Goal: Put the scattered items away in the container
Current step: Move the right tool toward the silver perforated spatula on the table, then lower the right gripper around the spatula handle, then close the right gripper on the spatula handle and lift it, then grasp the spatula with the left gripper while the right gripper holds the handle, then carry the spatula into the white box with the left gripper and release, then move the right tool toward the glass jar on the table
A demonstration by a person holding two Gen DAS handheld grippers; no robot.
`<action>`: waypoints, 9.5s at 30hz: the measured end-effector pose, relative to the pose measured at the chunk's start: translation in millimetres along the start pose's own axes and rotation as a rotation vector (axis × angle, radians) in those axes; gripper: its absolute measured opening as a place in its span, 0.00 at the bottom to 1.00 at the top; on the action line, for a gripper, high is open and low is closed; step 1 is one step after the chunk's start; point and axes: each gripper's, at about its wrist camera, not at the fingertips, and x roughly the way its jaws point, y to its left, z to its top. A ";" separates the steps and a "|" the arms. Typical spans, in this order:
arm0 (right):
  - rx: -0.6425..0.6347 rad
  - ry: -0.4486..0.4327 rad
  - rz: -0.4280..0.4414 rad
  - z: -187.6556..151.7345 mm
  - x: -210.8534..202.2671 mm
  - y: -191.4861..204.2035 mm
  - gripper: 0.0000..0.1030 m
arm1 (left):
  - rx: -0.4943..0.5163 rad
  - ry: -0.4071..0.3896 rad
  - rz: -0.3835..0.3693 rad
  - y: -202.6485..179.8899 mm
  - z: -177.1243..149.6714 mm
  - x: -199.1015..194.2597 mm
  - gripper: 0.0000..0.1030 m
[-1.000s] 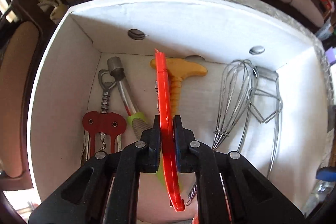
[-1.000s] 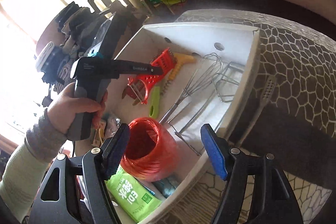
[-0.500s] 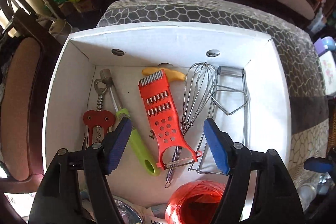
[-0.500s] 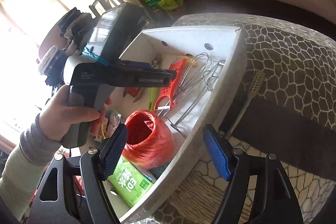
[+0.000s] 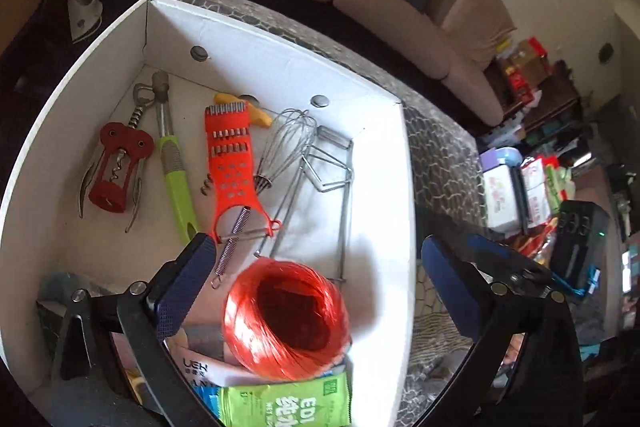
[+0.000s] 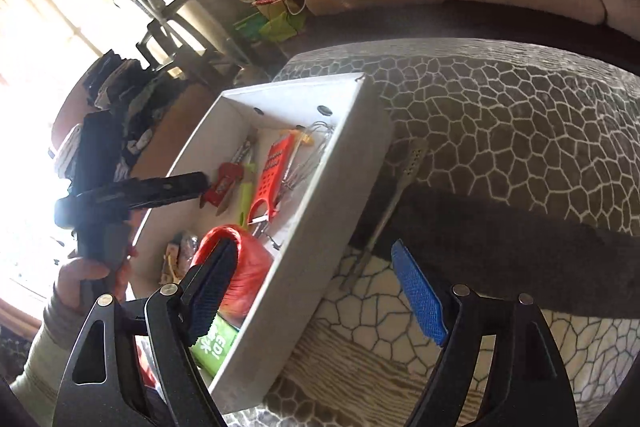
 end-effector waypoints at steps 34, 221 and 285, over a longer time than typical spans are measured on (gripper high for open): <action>0.129 0.117 -0.313 -2.4 126.1 -54.6 0.49 | -0.009 -0.138 -0.244 -35.5 -91.4 -44.5 1.00; -0.151 0.035 0.169 -77.3 -0.3 105.0 0.76 | -0.080 -0.045 0.410 79.3 84.2 33.0 0.14; -0.171 -0.177 -0.155 -174.2 -134.9 144.5 1.00 | 0.306 -0.147 0.468 -117.6 -210.0 -141.4 1.00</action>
